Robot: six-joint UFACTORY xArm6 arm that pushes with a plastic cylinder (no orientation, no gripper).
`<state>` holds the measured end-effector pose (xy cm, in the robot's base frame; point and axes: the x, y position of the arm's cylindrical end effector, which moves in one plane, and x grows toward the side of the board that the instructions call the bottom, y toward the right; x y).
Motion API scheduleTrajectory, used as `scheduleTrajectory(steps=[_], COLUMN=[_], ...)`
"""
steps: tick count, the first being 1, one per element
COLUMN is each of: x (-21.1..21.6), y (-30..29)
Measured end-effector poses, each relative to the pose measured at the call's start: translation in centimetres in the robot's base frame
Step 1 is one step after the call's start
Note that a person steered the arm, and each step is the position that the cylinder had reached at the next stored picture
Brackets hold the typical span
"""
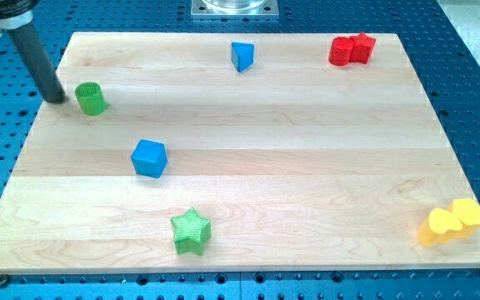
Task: Push the green circle into the green star
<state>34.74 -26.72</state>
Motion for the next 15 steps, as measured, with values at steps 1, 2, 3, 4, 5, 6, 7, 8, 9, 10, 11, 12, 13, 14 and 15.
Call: scheduleTrajectory(steps=[1,2,3,4,5,6,7,8,9,10,11,12,13,14,15], x=[3.8,9.1,13.1,8.5,5.8,9.6,13.6,17.1,12.1,7.5,9.2,17.2,16.8,10.8,10.3], y=[7.5,14.7,21.6,21.4,21.9,28.2,29.0,27.8,28.0,28.9,26.9,25.4,25.2,25.0,23.5])
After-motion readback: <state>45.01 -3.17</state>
